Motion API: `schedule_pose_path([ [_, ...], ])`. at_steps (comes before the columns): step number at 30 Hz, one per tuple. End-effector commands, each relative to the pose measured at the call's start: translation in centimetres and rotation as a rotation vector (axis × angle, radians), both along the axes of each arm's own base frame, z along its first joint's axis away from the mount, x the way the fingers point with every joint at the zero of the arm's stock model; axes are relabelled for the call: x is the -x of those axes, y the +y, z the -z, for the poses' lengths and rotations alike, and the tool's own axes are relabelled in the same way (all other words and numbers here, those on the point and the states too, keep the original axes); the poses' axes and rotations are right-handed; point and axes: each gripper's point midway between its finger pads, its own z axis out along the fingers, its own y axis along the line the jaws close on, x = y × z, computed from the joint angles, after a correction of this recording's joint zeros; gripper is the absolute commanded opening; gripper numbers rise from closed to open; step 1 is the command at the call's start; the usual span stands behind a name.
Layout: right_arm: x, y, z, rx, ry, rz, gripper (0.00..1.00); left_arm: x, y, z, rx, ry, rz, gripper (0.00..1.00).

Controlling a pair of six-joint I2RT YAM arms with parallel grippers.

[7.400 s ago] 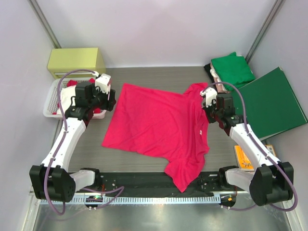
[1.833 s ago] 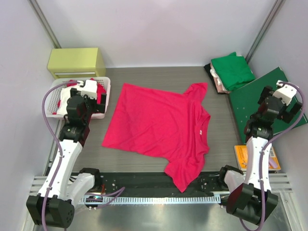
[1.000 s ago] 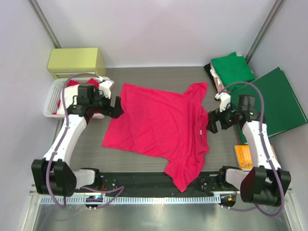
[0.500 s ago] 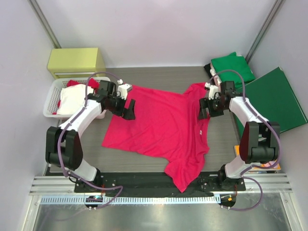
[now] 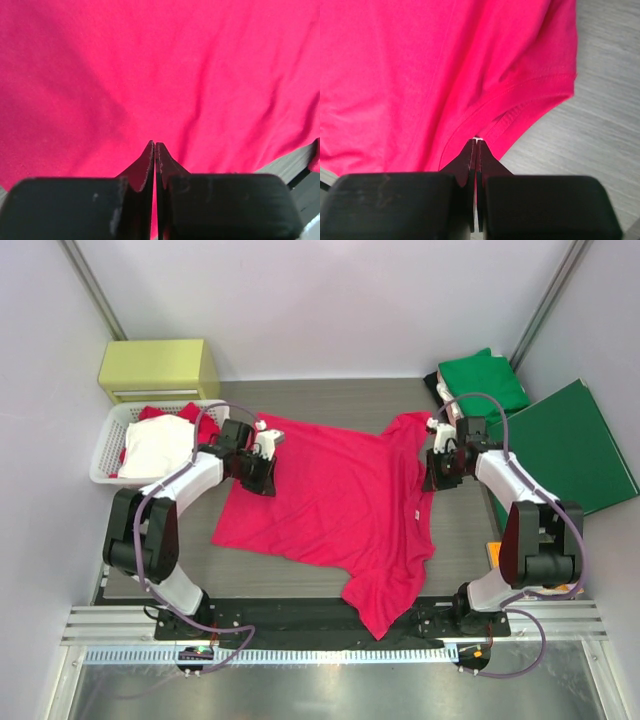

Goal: Fold and stack the t-shirts
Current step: Flatten out the tshirt

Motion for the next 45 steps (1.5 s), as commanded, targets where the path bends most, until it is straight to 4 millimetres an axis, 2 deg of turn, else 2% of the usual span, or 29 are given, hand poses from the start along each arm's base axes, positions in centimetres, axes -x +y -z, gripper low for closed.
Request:
schedule_pose_path([
  [1, 0.0, 0.1, -2.4, -0.001, -0.105, 0.002, 0.01, -1.5, -0.5, -3.3, 0.043, -0.131, -0.002, 0.0],
  [4, -0.1, -0.1, -2.6, 0.014, -0.115, 0.003, 0.01, -1.4, -0.4, -2.7, 0.03, -0.121, -0.002, 0.0],
  [6, 0.0, 1.1, -2.8, 0.037, -0.126, -0.043, 0.01, -1.8, -0.1, -2.5, 0.011, -0.14, -0.012, 0.0],
  [8, -0.5, 1.2, -2.2, 0.089, -0.124, -0.054, 0.01, -2.3, 0.3, -2.7, -0.008, -0.173, -0.028, 0.0],
  [9, -0.7, 1.5, -1.9, 0.102, -0.118, -0.071, 0.01, -2.5, 0.4, -2.6, -0.02, -0.179, -0.034, 0.04],
  [11, -1.6, 1.6, -1.1, 0.103, -0.089, -0.074, 0.14, -3.1, 0.7, -2.3, -0.046, -0.18, -0.037, 0.18],
  [12, -2.0, 1.7, -1.0, 0.1, -0.086, -0.071, 0.27, -3.3, 0.8, -1.8, -0.057, -0.175, -0.031, 0.32],
  [13, -2.6, 1.9, -1.2, 0.09, -0.099, -0.06, 0.37, -3.3, 0.8, -1.6, -0.064, -0.177, -0.024, 0.37],
  [14, -2.8, 2.6, -1.6, 0.059, -0.113, -0.075, 0.38, -3.6, 0.9, -1.6, -0.07, -0.193, -0.027, 0.36],
  [15, -3.0, 2.9, -2.1, 0.05, -0.132, -0.084, 0.39, -3.8, 1.2, -2.3, -0.072, -0.224, -0.043, 0.36],
  [16, -3.3, 3.9, -2.8, 0.049, -0.16, -0.127, 0.45, -3.7, 1.5, -2.5, -0.083, -0.246, -0.046, 0.32],
  [17, -3.3, 4.6, -3.4, 0.049, -0.182, -0.166, 0.49, -3.9, 1.8, -3.5, -0.091, -0.286, -0.052, 0.31],
  [18, -3.4, 4.9, -4.1, 0.066, -0.214, -0.187, 0.58, -3.8, 2.3, -5.4, -0.095, -0.351, -0.07, 0.32],
  [19, -3.6, 5.6, -4.7, 0.079, -0.245, -0.219, 0.78, -4.1, 2.9, -6.9, -0.117, -0.416, -0.077, 0.42],
  [21, -3.5, 7.0, -5.1, 0.11, -0.279, -0.283, 0.85, -4.5, 5.1, -8.9, -0.197, -0.519, -0.141, 0.62],
  [22, -3.6, 7.6, -5.1, 0.109, -0.28, -0.293, 0.96, -4.5, 6.1, -11.8, -0.218, -0.629, -0.161, 0.78],
  [23, -3.3, 8.8, -4.9, 0.105, -0.279, -0.329, 1.0, -4.6, 7.8, -12.7, -0.287, -0.678, -0.218, 0.85],
  [24, -3.3, 9.2, -3.6, 0.13, -0.246, -0.341, 1.0, -4.3, 8.7, -13.3, -0.317, -0.711, -0.237, 0.92],
  [25, -3.0, 9.8, -3.1, 0.149, -0.23, -0.363, 1.0, -4.1, 9.7, -15.2, -0.332, -0.773, -0.271, 1.0],
  [26, -2.1, 11.7, -2.3, 0.163, -0.22, -0.427, 1.0, -4.0, 10.8, -16.0, -0.362, -0.806, -0.308, 1.0],
  [28, -1.7, 12.9, 0.4, 0.216, -0.169, -0.461, 1.0, -3.6, 12.9, -16.6, -0.383, -0.82, -0.375, 1.0],
  [29, -1.4, 13.5, 1.4, 0.221, -0.146, -0.478, 1.0, -3.3, 13.2, -17.2, -0.37, -0.829, -0.391, 1.0],
  [31, -1.1, 15.0, 3.5, 0.189, -0.089, -0.502, 1.0, -2.9, 13.6, -16.9, -0.376, -0.81, -0.389, 1.0],
  [35, -1.8, 15.6, 5.2, 0.214, -0.079, -0.505, 1.0, -2.3, 13.5, -16.4, -0.369, -0.794, -0.381, 1.0],
  [38, -2.9, 15.6, 4.1, 0.22, -0.142, -0.471, 1.0, -2.1, 13.0, -15.8, -0.336, -0.782, -0.38, 1.0],
  [40, -2.8, 15.7, 3.4, 0.204, -0.168, -0.465, 1.0, -2.2, 12.4, -14.9, -0.31, -0.753, -0.362, 1.0],
  [41, -2.9, 15.8, 1.9, 0.193, -0.209, -0.459, 1.0, -2.2, 12.0, -14.6, -0.299, -0.742, -0.345, 1.0],
  [44, -2.4, 15.7, -0.5, 0.163, -0.273, -0.459, 1.0, -2.3, 11.3, -13.9, -0.279, -0.72, -0.307, 1.0],
  [45, -1.9, 15.8, -3.1, 0.129, -0.337, -0.461, 1.0, -2.1, 10.4, -13.6, -0.247, -0.704, -0.271, 1.0],
])
